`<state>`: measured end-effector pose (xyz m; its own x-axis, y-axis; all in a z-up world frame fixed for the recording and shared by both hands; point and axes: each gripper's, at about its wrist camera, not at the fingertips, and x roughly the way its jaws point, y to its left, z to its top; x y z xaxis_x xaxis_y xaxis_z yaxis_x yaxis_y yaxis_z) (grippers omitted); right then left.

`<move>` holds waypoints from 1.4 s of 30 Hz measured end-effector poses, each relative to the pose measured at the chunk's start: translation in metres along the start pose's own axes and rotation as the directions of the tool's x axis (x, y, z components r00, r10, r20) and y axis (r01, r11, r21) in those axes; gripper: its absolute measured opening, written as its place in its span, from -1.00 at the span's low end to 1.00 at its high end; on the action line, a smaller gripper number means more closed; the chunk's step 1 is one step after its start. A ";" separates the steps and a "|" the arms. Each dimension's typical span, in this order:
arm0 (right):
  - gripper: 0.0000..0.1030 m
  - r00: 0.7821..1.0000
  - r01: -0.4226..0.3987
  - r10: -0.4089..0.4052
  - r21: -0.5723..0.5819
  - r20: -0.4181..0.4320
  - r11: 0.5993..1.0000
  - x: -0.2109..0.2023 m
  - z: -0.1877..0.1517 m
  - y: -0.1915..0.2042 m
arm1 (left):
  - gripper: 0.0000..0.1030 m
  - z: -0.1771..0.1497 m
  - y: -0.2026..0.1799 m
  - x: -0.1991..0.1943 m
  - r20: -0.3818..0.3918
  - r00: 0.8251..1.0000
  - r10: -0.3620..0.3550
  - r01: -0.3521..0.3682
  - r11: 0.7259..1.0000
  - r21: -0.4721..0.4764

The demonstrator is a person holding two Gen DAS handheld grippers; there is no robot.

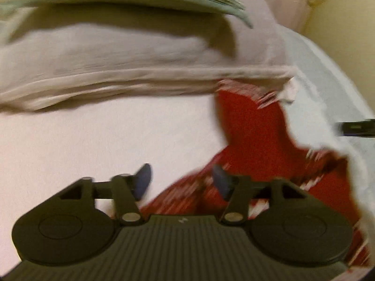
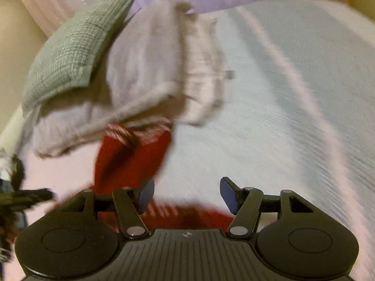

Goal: Fold large clothes

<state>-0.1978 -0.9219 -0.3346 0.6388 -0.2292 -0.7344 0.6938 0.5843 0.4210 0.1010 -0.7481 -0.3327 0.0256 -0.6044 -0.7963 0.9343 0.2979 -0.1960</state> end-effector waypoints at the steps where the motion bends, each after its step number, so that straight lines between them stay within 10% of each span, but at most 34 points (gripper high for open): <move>1: 0.15 1.000 -0.011 0.011 0.011 -0.016 1.000 0.023 0.012 0.003 | 0.11 0.011 -0.002 0.016 -0.007 0.999 -0.037 0.037 0.999 -0.020; 7: 0.15 0.996 -0.053 0.061 0.122 -0.064 0.991 0.123 0.046 0.008 | 0.37 0.062 -0.020 0.113 -0.043 0.986 -0.163 0.155 0.977 -0.146; 8: 0.15 0.996 -0.035 0.046 0.140 -0.073 0.990 0.135 0.047 0.005 | 0.25 0.063 -0.020 0.123 -0.043 0.983 -0.179 0.170 0.971 -0.167; 9: -0.07 0.995 -0.053 0.065 0.151 -0.071 0.987 0.142 0.046 0.004 | -0.28 0.063 -0.019 0.129 -0.048 0.977 -0.206 0.194 0.964 -0.182; 10: -0.73 0.994 -0.082 0.092 0.149 -0.063 0.985 0.144 0.046 0.004 | -0.70 0.063 -0.019 0.133 -0.048 0.969 -0.241 0.228 0.955 -0.191; 11: -0.87 0.993 -0.095 0.104 0.139 -0.061 0.986 0.144 0.047 0.005 | -0.91 0.062 -0.018 0.132 -0.045 0.964 -0.263 0.250 0.948 -0.196; 19: -0.93 0.939 -0.232 0.259 -0.139 0.227 0.963 -0.011 0.007 0.028 | -0.89 0.001 -0.002 -0.013 0.234 0.890 -0.392 0.383 0.920 0.085; 23: -0.92 0.961 -0.164 0.220 -0.291 0.170 0.943 -0.078 -0.076 0.040 | -0.66 -0.089 0.003 -0.058 0.151 0.921 -0.359 0.347 0.932 0.105; 25: -0.83 0.993 -0.107 0.116 -0.308 0.012 0.945 -0.082 -0.121 0.040 | -0.56 -0.139 0.007 -0.066 0.061 0.947 -0.317 0.312 0.947 0.074; 28: -0.73 0.976 0.022 -0.083 -0.285 -0.201 0.958 -0.070 -0.170 0.033 | -0.50 -0.191 0.019 -0.072 -0.074 0.964 -0.254 0.256 0.966 0.018; 36: -0.24 0.999 -0.044 0.042 -0.173 -0.013 0.984 -0.094 -0.134 0.074 | -0.11 -0.143 0.022 -0.093 0.154 0.963 -0.220 0.226 0.974 -0.019; 42: -0.11 0.977 -0.145 0.194 0.384 -0.092 0.912 -0.023 -0.163 0.025 | -0.27 -0.138 0.012 -0.020 -0.021 0.975 -0.221 0.218 0.971 -0.094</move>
<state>-0.2496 -0.7754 -0.3940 0.7281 -0.0390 -0.6843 0.6675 0.2674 0.6950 0.0629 -0.6304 -0.3978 -0.1886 -0.6395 -0.7453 0.8796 0.2275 -0.4178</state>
